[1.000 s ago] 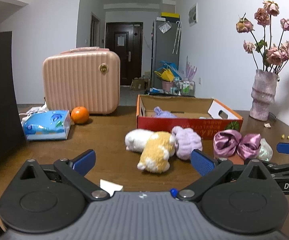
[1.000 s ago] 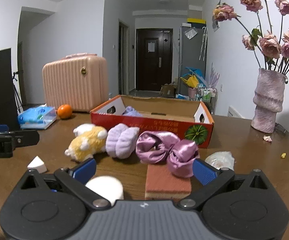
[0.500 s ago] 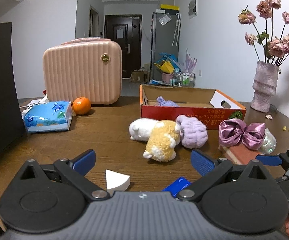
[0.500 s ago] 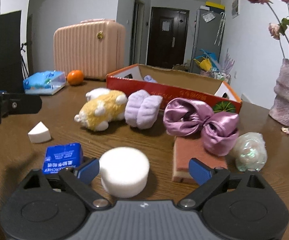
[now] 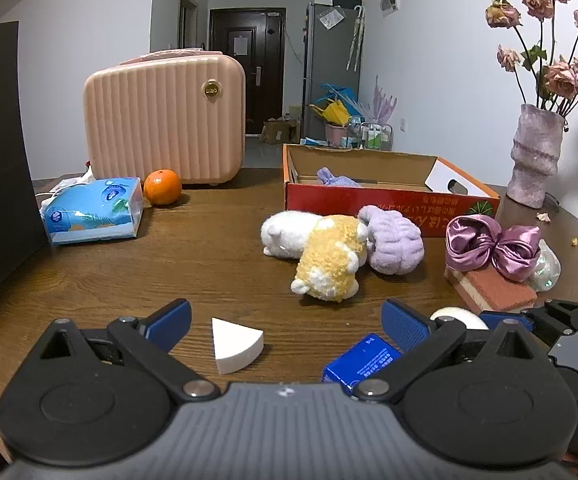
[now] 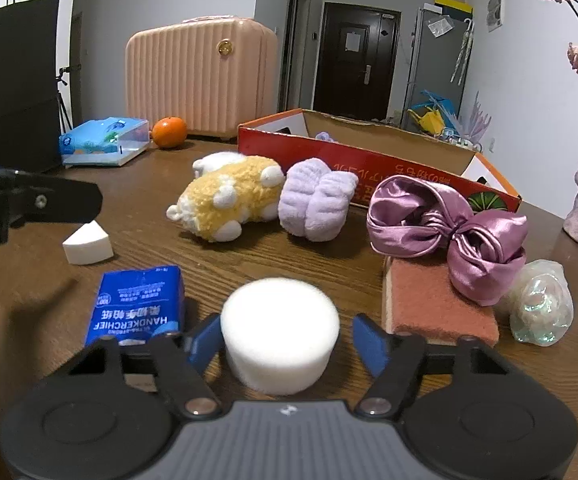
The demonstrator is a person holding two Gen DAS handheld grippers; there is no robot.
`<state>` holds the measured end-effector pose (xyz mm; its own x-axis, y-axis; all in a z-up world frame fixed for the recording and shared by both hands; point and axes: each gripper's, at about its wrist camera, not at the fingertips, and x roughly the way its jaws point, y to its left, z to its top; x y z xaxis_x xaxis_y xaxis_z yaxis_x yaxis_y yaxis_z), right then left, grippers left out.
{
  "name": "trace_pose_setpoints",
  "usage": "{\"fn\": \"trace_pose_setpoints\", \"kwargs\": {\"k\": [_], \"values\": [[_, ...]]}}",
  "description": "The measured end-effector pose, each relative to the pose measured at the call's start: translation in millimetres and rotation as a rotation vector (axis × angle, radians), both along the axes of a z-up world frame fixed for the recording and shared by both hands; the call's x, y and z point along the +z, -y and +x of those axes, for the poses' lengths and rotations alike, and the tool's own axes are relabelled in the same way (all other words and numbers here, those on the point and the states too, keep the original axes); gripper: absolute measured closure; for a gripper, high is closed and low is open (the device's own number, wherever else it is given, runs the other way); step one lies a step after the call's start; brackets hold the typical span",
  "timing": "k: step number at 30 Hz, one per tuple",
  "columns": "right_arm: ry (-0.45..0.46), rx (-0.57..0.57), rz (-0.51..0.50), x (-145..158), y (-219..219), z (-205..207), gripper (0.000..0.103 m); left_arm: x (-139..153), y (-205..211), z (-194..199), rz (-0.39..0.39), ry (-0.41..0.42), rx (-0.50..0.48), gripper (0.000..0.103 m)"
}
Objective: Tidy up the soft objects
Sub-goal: 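Close the right gripper on the white round sponge while the left approaches the blue tissue pack, then close the left gripper on the blue handkerchief tissue pack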
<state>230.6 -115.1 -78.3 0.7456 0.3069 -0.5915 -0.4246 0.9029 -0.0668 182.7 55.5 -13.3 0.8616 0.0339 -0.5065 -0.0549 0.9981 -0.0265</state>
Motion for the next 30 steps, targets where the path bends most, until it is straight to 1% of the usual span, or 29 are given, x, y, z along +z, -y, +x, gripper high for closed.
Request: {"fn": "trace_pose_setpoints", "kwargs": {"k": [2, 6, 10, 15, 23, 30], "values": [[-0.005, 0.0, 0.005, -1, 1, 1, 0.046, -1, 1, 1, 0.002, -0.006, -0.001, 0.0], [0.019, 0.002, 0.008, 1, 2, -2, 0.048, -3, 1, 4, 0.005, -0.018, 0.003, 0.0], [0.07, 0.002, 0.015, 8, 5, -10, 0.048, -6, 1, 7, 0.004, -0.03, 0.015, 0.0], [0.114, -0.029, 0.043, 19, 18, -14, 0.049, -11, 4, 12, 0.001, -0.051, 0.031, 0.0], [0.155, -0.074, 0.09, 31, 38, -19, 0.048, -17, 20, 11, -0.018, -0.085, 0.023, 0.0], [0.17, -0.09, 0.105, 35, 53, -24, 0.048, -25, 42, 14, -0.001, -0.114, 0.004, 0.0]]}}
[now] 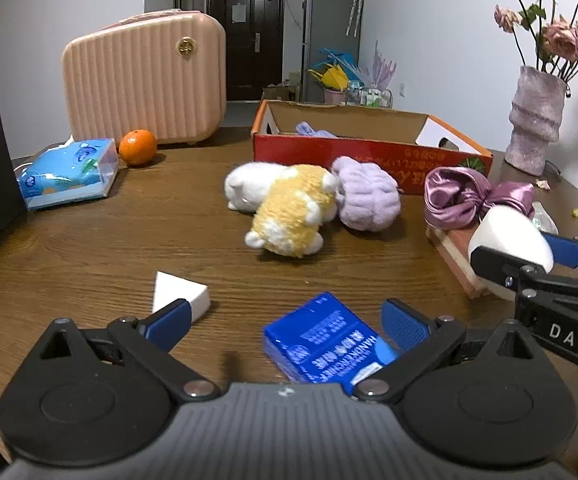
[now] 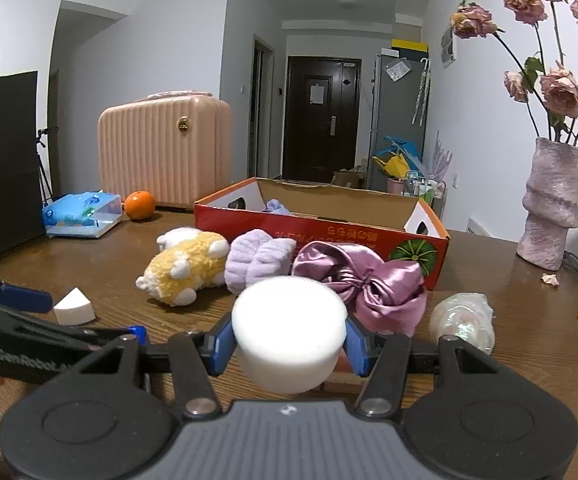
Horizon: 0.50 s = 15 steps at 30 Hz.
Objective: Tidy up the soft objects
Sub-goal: 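Close the left gripper on the blue handkerchief tissue pack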
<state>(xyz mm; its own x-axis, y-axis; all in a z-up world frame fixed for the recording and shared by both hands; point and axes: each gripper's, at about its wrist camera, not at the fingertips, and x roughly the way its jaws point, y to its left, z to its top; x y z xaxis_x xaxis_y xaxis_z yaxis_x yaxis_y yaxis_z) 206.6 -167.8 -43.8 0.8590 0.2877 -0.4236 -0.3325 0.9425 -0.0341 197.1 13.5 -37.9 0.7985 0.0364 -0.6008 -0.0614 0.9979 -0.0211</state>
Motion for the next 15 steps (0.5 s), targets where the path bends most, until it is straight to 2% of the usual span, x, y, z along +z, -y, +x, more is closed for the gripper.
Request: {"fn": "trace_pose_setpoints", "kwargs": {"k": [15], "values": [[0.008, -0.014, 0.022, 2, 11, -3, 0.048, -20, 29, 20, 0.08, -0.076, 0.079, 0.0]]}}
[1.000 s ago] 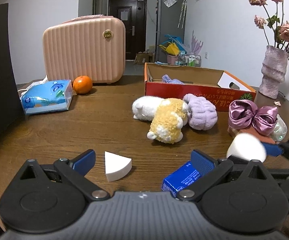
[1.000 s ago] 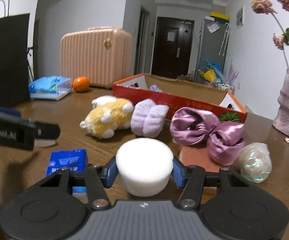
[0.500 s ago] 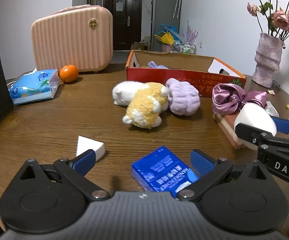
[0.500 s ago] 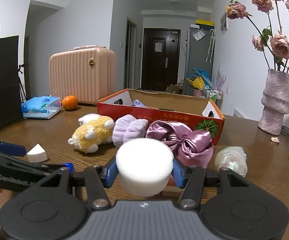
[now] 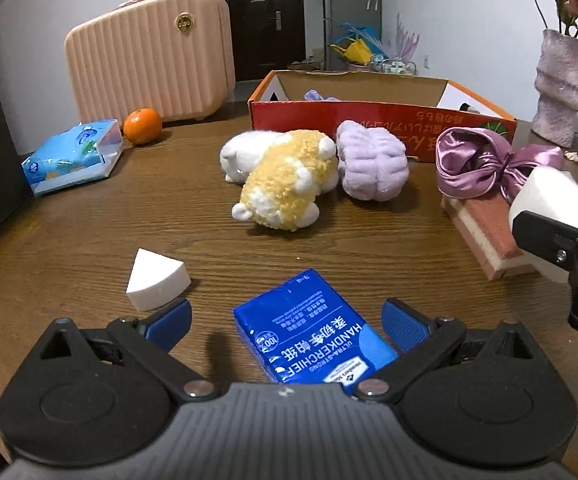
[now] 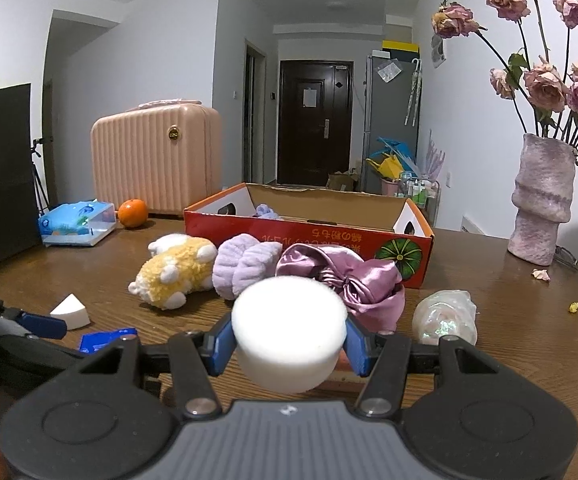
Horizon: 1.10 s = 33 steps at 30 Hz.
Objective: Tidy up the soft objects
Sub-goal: 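Close the left gripper on the blue handkerchief tissue pack, then carry the white round sponge and blue tissue pack with both grippers over the box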
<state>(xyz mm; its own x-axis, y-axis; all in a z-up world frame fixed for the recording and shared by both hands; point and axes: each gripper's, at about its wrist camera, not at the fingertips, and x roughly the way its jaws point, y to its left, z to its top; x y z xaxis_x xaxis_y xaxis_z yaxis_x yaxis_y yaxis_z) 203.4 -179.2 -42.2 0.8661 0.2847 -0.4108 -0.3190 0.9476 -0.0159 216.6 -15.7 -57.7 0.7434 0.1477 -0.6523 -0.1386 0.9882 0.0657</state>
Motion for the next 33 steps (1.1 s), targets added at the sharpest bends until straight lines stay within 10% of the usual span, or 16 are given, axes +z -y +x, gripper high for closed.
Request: {"fn": "trace_pose_setpoints", "kwargs": {"k": [21, 33], "values": [[-0.01, 0.005, -0.007, -3, -2, 1, 0.048, -4, 1, 1, -0.055, -0.027, -0.072, 0.049], [-0.008, 0.006, -0.006, -3, -2, 1, 0.048, 4, -1, -6, -0.071, 0.014, -0.086, 0.051]]}}
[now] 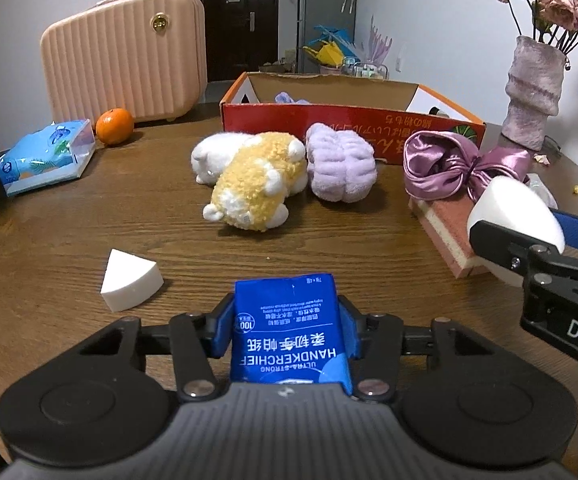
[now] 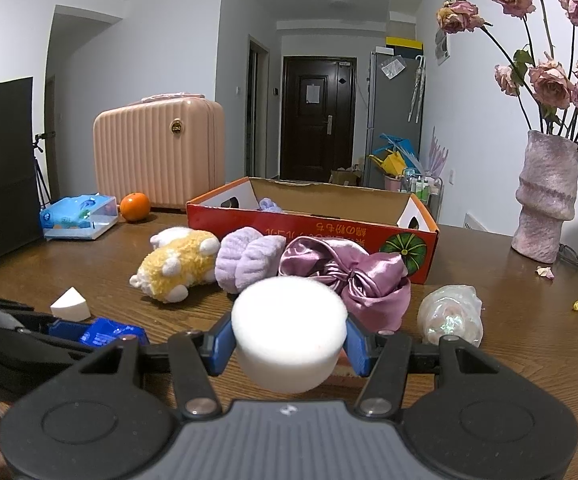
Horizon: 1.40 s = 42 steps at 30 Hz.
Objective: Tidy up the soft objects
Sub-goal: 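Carry the white round sponge and blue tissue pack with both grippers over the box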
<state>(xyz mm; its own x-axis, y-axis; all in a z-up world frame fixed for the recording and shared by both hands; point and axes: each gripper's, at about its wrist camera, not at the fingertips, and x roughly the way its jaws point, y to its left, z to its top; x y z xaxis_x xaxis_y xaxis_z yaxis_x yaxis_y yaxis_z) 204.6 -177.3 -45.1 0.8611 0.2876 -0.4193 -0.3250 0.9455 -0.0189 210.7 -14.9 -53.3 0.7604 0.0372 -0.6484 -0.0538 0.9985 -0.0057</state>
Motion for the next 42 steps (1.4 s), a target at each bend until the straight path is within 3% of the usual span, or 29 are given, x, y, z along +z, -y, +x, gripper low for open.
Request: {"fn": "trace_pose_setpoints", "kwargs": {"k": [9, 23, 42], "values": [[0.02, 0.005, 0.021, 1, 2, -2, 0.048, 18, -1, -12, -0.012, 0.088, -0.014, 0.051], [0.12, -0.014, 0.04, 27, 10, -6, 0.048, 55, 3, -21, -0.027, 0.23, -0.038, 0.051], [0.23, -0.068, 0.072, 66, 18, 24, 0.048, 100, 15, 8, -0.078, 0.347, -0.014, 0.051]]}}
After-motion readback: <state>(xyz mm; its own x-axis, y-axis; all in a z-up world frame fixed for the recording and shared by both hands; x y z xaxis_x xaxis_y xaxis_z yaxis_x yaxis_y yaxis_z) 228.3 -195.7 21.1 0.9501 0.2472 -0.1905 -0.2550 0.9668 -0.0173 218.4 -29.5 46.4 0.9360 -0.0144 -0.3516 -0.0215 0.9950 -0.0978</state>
